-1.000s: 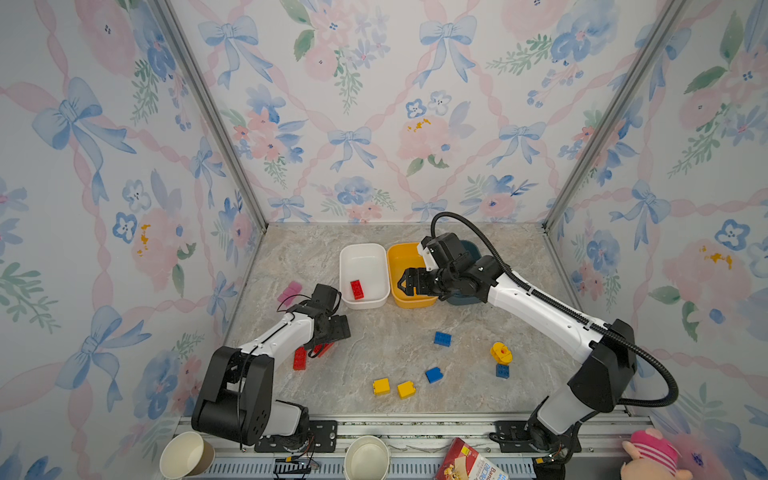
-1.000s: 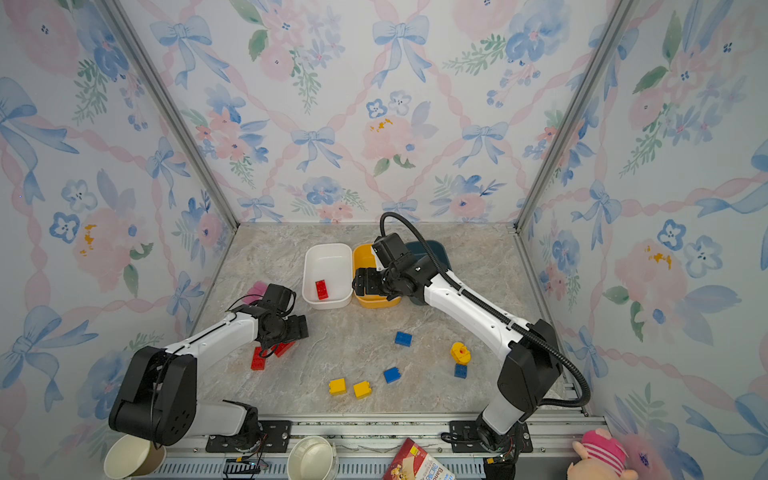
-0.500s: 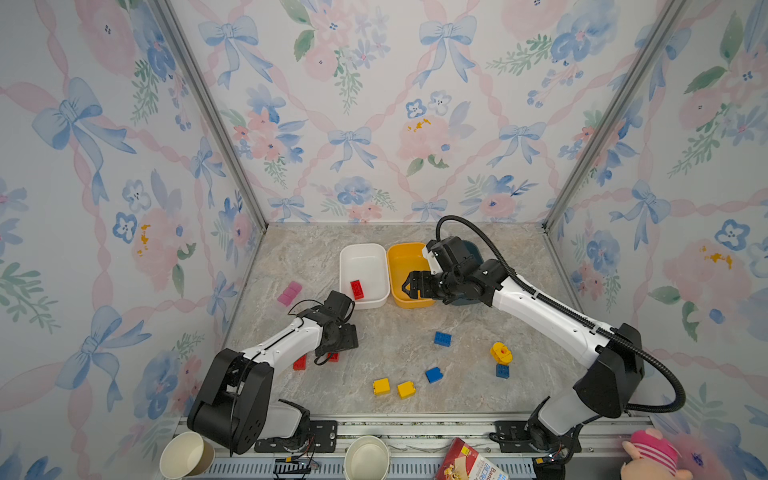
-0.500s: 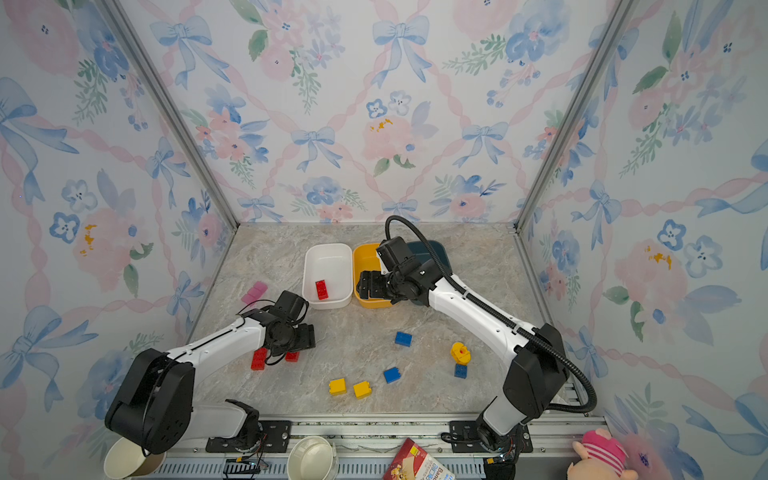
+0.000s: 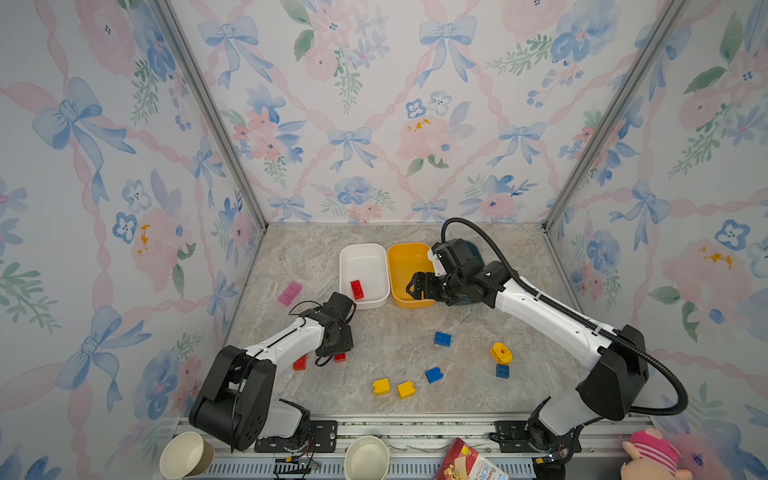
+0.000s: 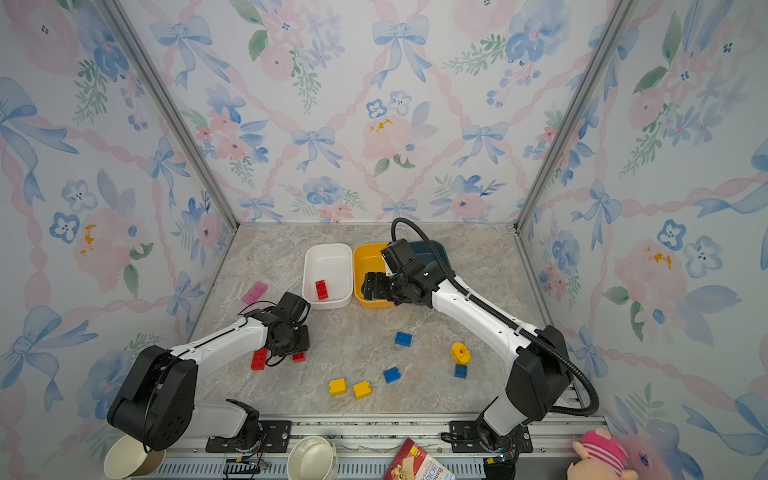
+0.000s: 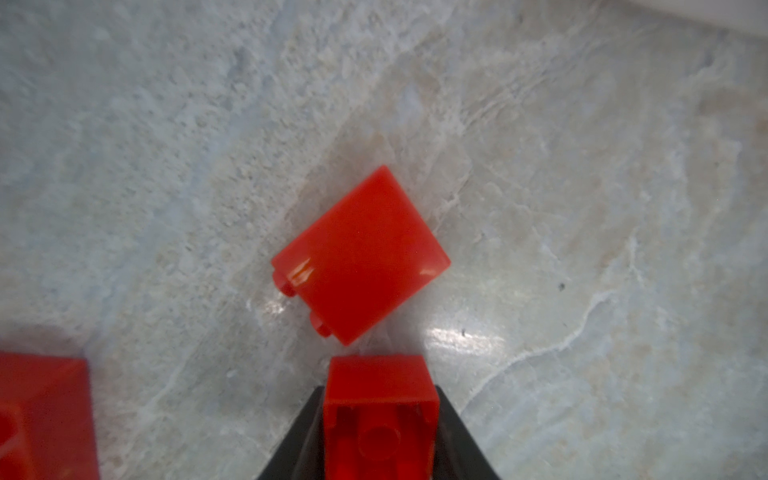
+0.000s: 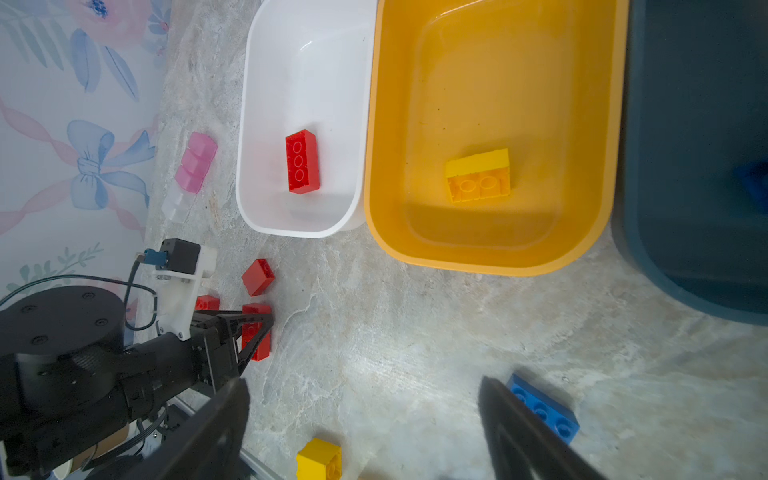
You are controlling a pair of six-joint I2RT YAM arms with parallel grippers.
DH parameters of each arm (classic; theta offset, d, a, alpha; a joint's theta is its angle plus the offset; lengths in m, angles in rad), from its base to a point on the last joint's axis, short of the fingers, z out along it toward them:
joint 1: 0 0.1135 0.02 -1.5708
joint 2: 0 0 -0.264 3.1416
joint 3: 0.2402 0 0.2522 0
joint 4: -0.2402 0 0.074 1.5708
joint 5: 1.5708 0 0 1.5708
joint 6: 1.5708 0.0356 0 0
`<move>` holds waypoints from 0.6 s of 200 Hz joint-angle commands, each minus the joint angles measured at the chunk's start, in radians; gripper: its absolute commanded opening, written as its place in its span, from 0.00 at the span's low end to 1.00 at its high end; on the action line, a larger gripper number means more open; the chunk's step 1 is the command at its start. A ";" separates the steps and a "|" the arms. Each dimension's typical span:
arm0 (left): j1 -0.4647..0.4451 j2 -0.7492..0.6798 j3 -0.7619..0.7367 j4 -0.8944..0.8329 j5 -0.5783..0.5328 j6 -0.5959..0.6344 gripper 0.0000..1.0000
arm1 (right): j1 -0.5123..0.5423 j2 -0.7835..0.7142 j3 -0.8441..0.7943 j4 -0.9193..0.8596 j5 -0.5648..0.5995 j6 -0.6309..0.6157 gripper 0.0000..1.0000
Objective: Sort the legos into containers by color
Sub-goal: 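Close the left gripper on the red 2x4 brick, then carry the red brick with the left gripper over the white bin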
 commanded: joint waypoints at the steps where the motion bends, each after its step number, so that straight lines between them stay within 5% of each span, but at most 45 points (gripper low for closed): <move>1: -0.007 -0.003 -0.011 -0.026 -0.013 -0.008 0.32 | -0.015 -0.033 -0.016 0.013 -0.001 0.009 0.89; 55: -0.034 -0.092 0.002 -0.074 -0.033 -0.044 0.22 | -0.026 -0.050 -0.040 0.021 -0.009 0.014 0.89; 120: -0.056 -0.195 0.222 -0.100 -0.132 -0.052 0.21 | -0.042 -0.071 -0.064 0.031 -0.019 0.019 0.89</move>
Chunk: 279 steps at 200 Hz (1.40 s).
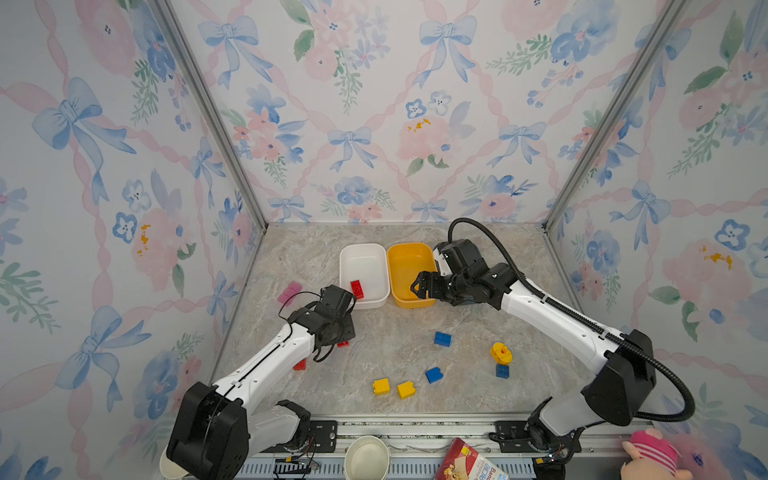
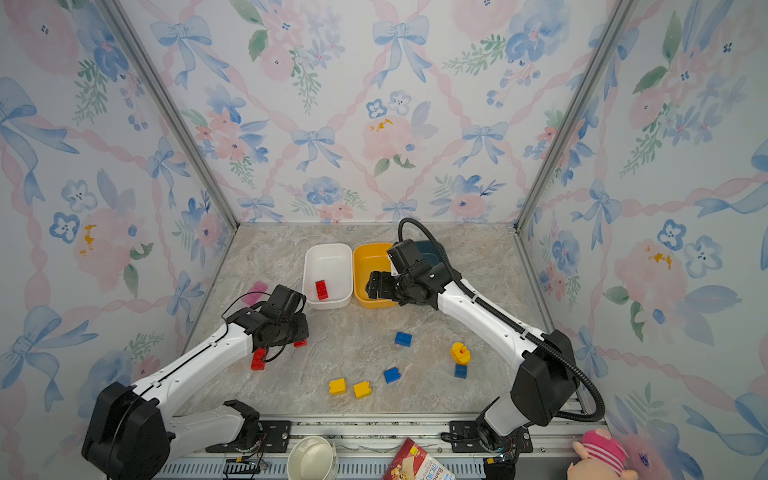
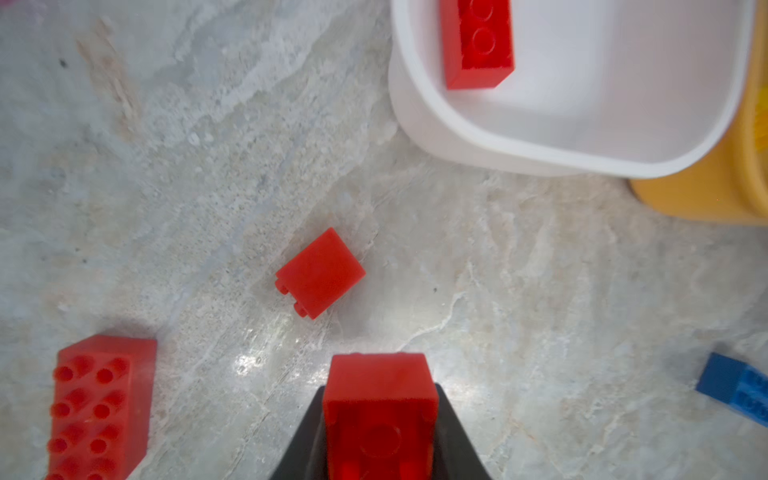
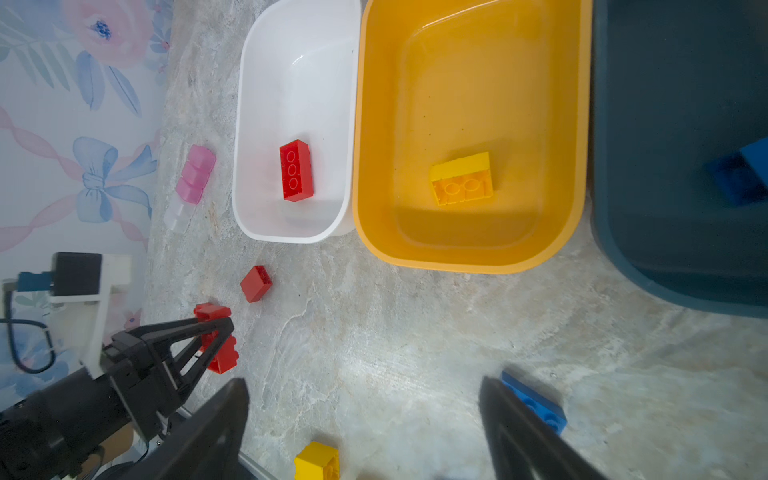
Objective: Sort the legos into containers by color
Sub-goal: 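Carry the red brick with the left gripper over the white bin, then open the left gripper to drop the red brick into the white bin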
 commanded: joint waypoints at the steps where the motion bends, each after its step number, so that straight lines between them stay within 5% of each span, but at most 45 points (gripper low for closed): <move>1: -0.006 0.012 0.095 -0.015 -0.061 0.002 0.21 | -0.014 -0.033 -0.018 0.010 -0.011 0.009 0.89; 99: -0.001 0.517 0.567 0.124 -0.047 0.164 0.21 | -0.040 -0.094 -0.052 -0.008 0.001 0.017 0.90; 162: 0.017 0.757 0.716 0.159 -0.016 0.201 0.22 | -0.055 -0.112 -0.054 -0.042 0.007 0.014 0.90; 180: 0.028 0.784 0.722 0.164 -0.009 0.206 0.28 | -0.056 -0.117 -0.058 -0.050 0.011 0.016 0.90; 218: 0.033 0.790 0.711 0.173 -0.003 0.209 0.56 | -0.067 -0.125 -0.067 -0.070 0.014 0.011 0.91; 279: 0.032 0.715 0.665 0.195 0.000 0.193 0.67 | -0.070 -0.145 -0.143 -0.081 0.015 0.015 0.91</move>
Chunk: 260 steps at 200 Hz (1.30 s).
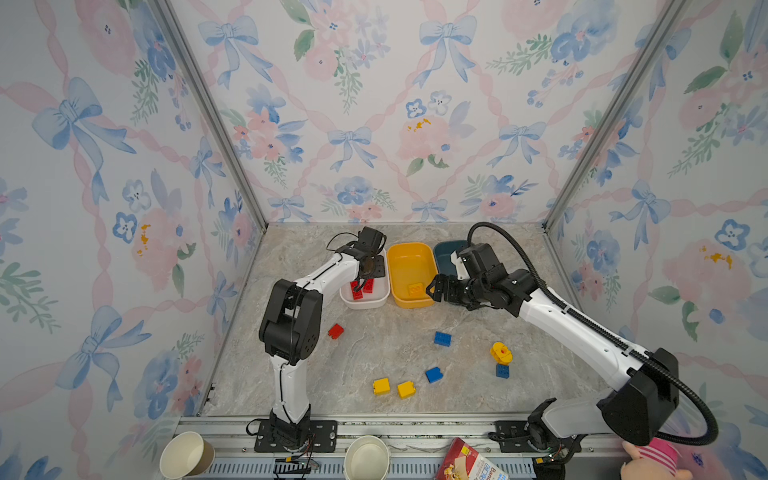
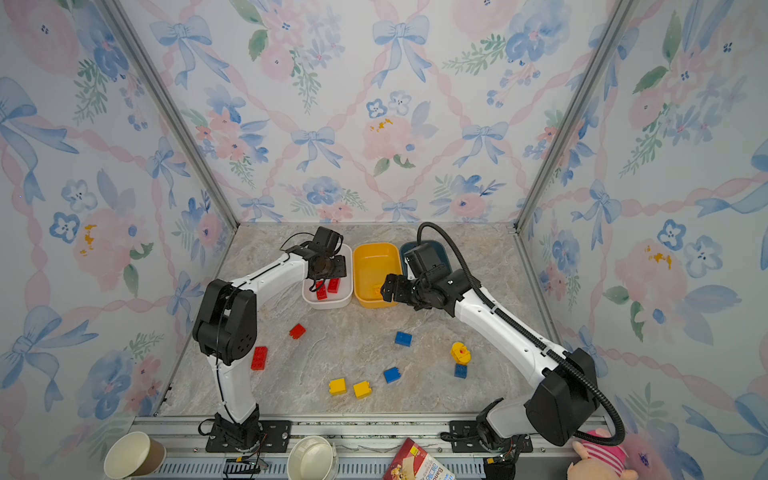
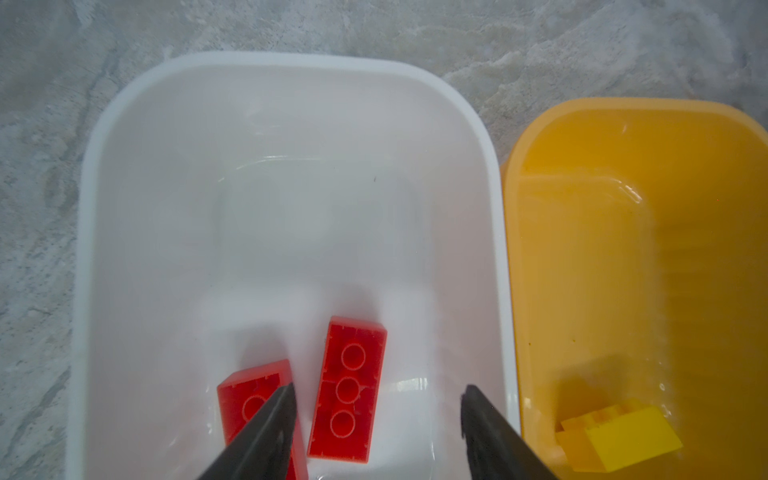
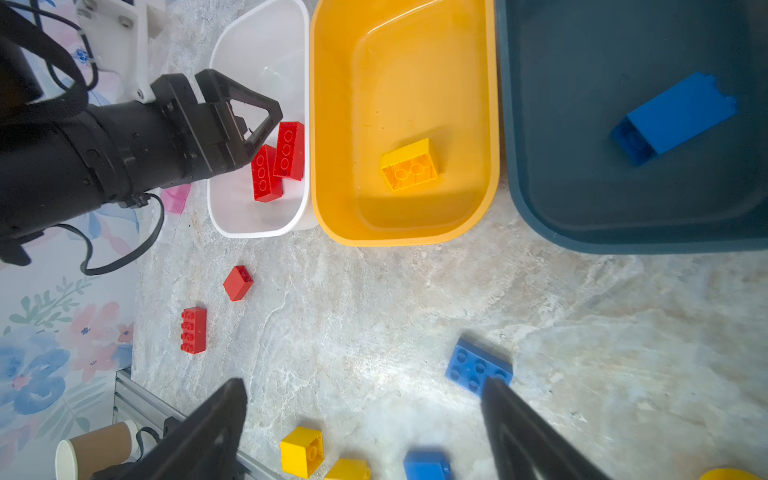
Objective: Sort the legos into containers by color
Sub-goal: 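Open the left gripper to drop the red brick into the white bin, then lower the right gripper onto a blue 2x3 brick while the left lifts away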
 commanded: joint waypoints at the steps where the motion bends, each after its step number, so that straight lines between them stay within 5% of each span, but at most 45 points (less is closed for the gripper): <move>1: 0.001 -0.068 -0.031 0.018 0.011 -0.004 0.67 | -0.009 -0.021 -0.037 -0.044 0.012 0.003 0.91; 169: -0.016 -0.521 -0.452 0.165 0.112 -0.107 0.87 | 0.196 0.235 -0.134 -0.137 0.216 0.291 0.87; 260: -0.039 -0.574 -0.545 0.217 0.156 -0.155 0.91 | 0.183 0.346 -0.142 -0.096 0.235 0.325 0.77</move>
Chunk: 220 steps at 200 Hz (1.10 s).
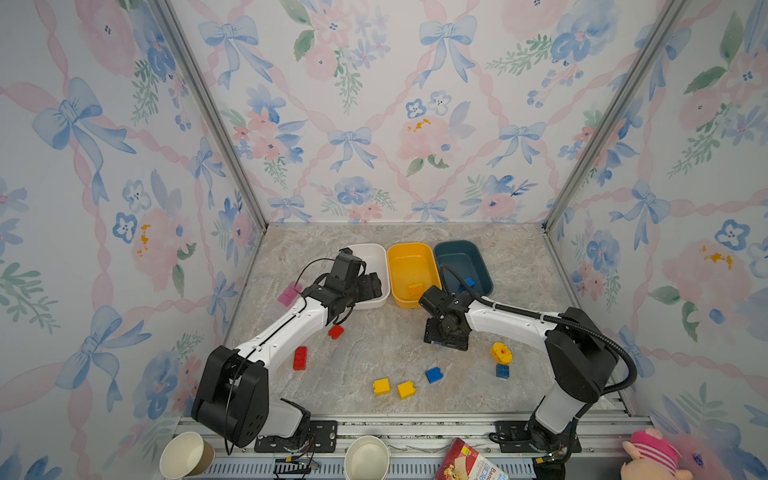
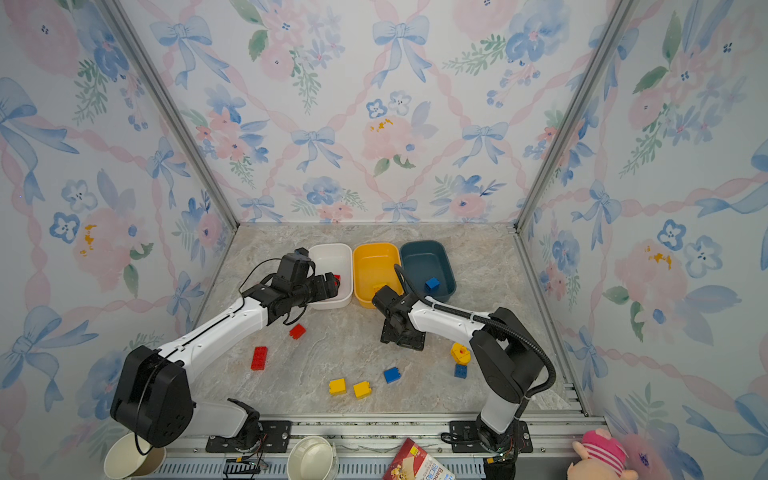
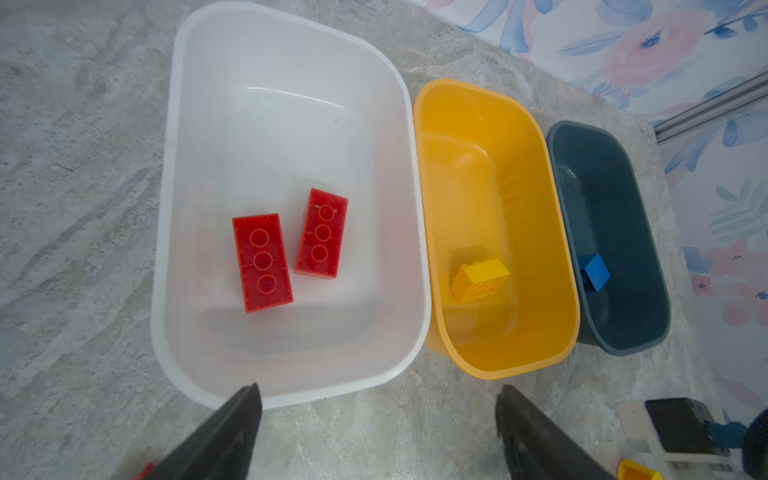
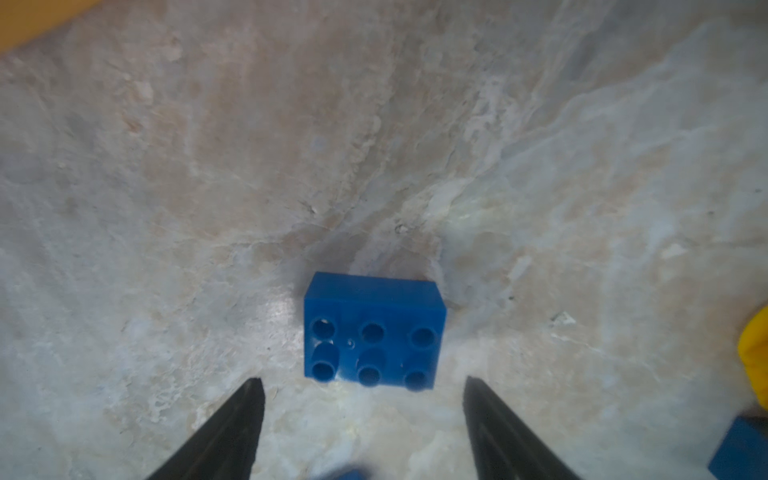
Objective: Sort the legos into containers by color
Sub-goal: 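Lower the right gripper onto a blue 2x3 brick while the left lifts away, then close the right gripper on the blue brick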
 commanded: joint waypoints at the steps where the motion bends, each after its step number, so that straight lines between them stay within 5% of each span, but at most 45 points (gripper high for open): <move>1: -0.009 -0.016 -0.013 0.021 0.017 -0.022 0.91 | -0.004 0.025 -0.014 0.004 0.020 0.014 0.77; 118: -0.020 0.009 0.004 0.023 0.007 -0.030 0.92 | -0.046 0.077 -0.020 0.072 0.014 -0.035 0.68; 220: -0.031 0.002 -0.004 0.024 0.000 -0.039 0.92 | -0.049 0.045 -0.020 0.055 0.023 -0.044 0.47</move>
